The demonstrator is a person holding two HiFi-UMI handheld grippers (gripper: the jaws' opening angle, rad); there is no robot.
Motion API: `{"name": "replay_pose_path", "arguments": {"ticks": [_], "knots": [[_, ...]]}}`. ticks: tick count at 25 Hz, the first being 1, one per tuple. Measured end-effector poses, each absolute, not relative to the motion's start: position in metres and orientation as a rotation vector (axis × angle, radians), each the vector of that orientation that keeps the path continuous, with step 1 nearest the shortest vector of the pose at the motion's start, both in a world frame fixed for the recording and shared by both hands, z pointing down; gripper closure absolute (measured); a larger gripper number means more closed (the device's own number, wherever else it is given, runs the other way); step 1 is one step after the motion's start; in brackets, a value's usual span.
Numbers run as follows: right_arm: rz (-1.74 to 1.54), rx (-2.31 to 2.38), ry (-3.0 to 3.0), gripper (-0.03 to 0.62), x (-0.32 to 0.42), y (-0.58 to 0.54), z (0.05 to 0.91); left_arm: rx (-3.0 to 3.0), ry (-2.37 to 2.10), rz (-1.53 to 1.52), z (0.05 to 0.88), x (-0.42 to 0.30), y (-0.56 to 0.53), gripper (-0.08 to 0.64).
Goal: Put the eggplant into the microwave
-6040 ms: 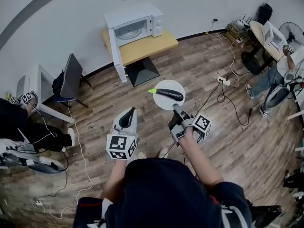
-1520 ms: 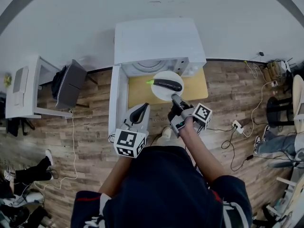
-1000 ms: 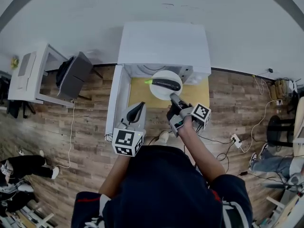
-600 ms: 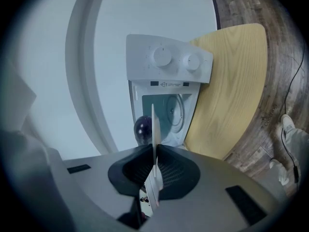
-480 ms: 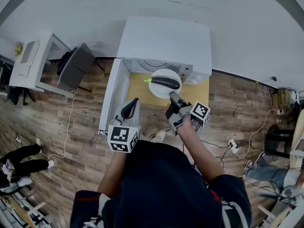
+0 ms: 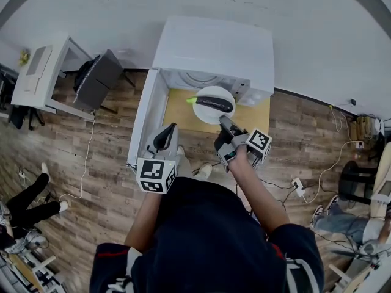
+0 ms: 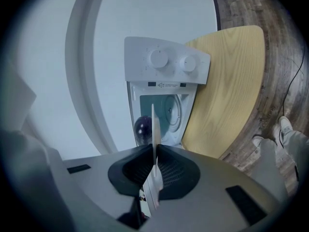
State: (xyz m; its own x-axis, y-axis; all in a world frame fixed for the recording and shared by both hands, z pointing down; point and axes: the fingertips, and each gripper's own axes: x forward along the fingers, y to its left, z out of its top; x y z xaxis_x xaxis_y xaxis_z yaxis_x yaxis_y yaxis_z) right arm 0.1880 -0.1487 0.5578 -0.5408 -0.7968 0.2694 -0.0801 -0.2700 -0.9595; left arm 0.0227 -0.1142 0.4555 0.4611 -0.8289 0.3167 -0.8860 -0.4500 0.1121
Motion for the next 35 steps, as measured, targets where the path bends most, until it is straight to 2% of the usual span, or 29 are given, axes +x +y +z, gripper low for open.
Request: {"name": "replay_pose_path", "arguments": {"ticks": [35], "knots": [[-1.895,-1.204,1.400,0.566,0.158,-0.202,0.614,2.419,-1.301,0.392,0.487,0.008,-0.151,0.543]]}}
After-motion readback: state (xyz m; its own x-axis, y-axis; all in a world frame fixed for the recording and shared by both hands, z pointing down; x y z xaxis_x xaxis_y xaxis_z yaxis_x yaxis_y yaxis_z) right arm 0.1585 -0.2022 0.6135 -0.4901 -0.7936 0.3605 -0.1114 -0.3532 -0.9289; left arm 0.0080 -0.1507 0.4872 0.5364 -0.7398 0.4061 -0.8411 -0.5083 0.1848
